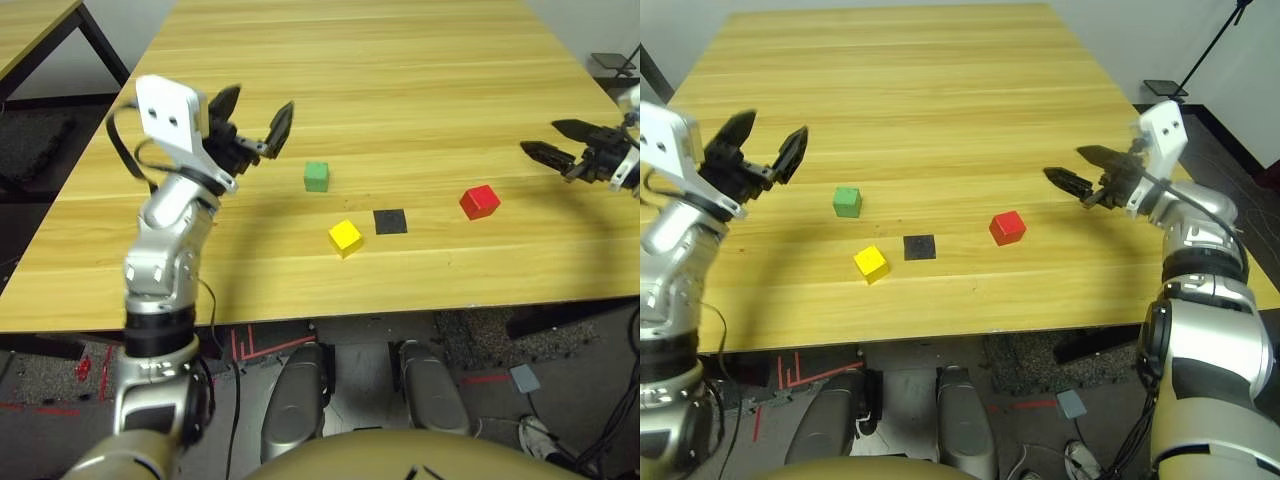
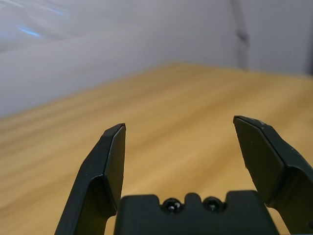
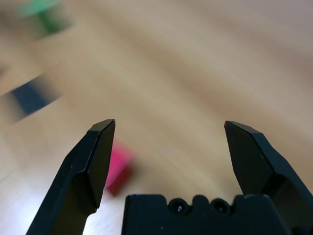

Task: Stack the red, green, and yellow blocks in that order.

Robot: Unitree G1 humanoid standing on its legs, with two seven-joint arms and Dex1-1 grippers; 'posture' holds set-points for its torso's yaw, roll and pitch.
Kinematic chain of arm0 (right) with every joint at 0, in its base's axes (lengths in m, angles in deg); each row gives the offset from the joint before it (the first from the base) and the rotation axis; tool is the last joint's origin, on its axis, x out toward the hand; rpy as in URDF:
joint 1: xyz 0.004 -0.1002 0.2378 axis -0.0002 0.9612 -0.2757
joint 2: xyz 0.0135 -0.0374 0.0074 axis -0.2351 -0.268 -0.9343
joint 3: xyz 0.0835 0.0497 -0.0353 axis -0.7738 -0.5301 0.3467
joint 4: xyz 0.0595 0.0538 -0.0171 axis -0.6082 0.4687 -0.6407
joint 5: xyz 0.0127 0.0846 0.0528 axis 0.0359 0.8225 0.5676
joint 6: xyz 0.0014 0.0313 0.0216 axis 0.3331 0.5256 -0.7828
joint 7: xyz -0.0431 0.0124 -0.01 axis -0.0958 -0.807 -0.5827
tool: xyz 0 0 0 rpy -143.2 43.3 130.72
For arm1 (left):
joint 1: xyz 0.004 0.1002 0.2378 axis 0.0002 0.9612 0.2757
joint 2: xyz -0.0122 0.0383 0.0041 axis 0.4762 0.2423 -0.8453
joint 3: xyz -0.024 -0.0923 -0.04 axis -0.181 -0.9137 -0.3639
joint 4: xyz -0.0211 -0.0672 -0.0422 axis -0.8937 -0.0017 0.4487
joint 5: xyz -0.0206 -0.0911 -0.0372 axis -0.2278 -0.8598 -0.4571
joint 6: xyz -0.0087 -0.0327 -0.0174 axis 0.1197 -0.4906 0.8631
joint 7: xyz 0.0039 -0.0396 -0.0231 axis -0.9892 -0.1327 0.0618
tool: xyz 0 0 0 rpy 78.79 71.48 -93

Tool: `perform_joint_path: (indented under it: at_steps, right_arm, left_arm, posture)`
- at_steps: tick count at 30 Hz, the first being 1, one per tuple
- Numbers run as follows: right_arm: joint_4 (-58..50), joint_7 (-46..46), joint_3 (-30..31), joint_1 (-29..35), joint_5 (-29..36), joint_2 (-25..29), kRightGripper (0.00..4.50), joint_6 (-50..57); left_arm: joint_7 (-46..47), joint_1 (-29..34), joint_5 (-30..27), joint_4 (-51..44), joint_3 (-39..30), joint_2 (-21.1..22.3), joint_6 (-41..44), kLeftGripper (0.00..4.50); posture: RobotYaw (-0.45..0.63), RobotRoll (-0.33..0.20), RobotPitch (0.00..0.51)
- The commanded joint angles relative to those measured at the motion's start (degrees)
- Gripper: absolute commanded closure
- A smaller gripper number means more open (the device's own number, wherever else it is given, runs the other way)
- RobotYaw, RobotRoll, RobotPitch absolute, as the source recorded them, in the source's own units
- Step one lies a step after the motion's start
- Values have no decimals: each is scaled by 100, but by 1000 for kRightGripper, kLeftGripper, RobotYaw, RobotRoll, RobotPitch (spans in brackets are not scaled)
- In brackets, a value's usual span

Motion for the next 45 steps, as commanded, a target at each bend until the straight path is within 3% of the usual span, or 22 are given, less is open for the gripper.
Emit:
perform_joint_path:
  at_steps: [1,5,9,18,27,34,40,42,45]
  right_arm:
    - [-274,864,736,45,-294,222,0,-271]
    - [-310,928,1540,-105,-380,352,0,-774]
    - [178,928,1981,-593,-882,209,0,-1604]
    - [904,541,2093,-1305,-1776,-287,0,-2195]
    - [1193,5,2254,-1322,-2451,-680,0,-2320]
    - [1223,-320,2291,-1392,-2763,-924,2314,-2214]
    - [793,477,1973,-1893,-2341,-1396,2444,-819]
    - [162,815,2163,-1919,-2327,-1620,2444,-81]
    - [-1516,928,2490,-1472,-2142,-1874,2444,1378]
  left_arm:
    - [-1004,222,-110,-2,446,463,170,10]
    - [-1651,396,78,24,852,828,-1,10]
    - [-1740,300,293,79,1146,753,-71,10]
    - [-1603,333,463,-118,1283,511,13,10]
    - [-1354,614,485,-532,1197,512,227,10]
    - [-1133,753,441,-806,1101,537,422,0]
    - [-1097,735,405,-879,1057,597,589,0]
    - [-1143,639,412,-803,1128,594,645,0]
    - [-1237,418,452,-602,1278,580,752,0]
  posture:
    - [163,-188,79]
    - [181,-194,74]
    - [202,-202,70]
    - [258,-211,70]
    - [344,-209,76]
    - [380,-206,84]
    - [363,-221,83]
    - [356,-228,82]
    - [349,-240,83]
